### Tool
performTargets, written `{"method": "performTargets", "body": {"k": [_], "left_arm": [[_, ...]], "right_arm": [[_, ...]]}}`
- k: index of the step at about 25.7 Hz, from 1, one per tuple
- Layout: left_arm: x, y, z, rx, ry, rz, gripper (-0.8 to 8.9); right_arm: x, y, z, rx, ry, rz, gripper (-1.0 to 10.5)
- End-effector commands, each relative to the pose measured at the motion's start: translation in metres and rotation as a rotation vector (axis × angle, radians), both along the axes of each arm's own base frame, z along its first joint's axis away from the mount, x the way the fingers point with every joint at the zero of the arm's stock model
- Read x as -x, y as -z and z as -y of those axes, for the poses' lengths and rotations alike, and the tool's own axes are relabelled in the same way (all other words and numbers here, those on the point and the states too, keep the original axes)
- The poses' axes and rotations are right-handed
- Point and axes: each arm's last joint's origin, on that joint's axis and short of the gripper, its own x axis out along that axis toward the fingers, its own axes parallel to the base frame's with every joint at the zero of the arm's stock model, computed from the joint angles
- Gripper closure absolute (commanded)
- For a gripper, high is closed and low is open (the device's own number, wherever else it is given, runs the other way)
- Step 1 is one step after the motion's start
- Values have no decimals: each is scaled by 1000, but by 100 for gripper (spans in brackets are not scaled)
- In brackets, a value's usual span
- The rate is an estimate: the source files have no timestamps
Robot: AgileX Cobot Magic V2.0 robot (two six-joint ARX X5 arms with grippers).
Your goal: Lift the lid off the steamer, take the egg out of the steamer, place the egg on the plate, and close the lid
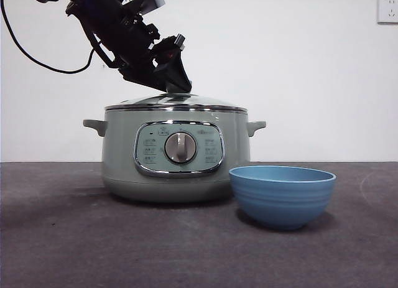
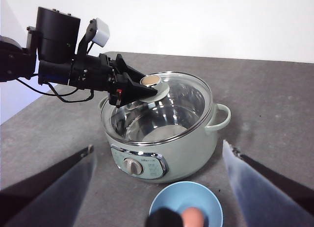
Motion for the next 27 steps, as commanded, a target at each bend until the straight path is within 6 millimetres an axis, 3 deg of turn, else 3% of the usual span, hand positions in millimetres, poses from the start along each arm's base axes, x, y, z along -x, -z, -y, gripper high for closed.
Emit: {"method": "performTargets", "body": {"k": [1,2,9,15,22,27], "left_arm": [[0,14,-1,-50,-2,-48,333],[0,14,-1,-46,-7,-52,279],[1,10,-2,-39,-12,-46,279],[11,-10,-6,-23,-14,-9,279],[43,-53,-20,-1,-16,35,279],[83,-90,-38,15,-19,49,279]], "right_arm": [[0,0,0,-12,-1,-1,506],[0,0,0,-12,-1,-2,506],[1,3,0,5,-1,-28,506],[1,5,1,17,-1,-45,506],[3,10,2,52,-1,-96,506],[5,14,2,66,-31,-139,506]]}}
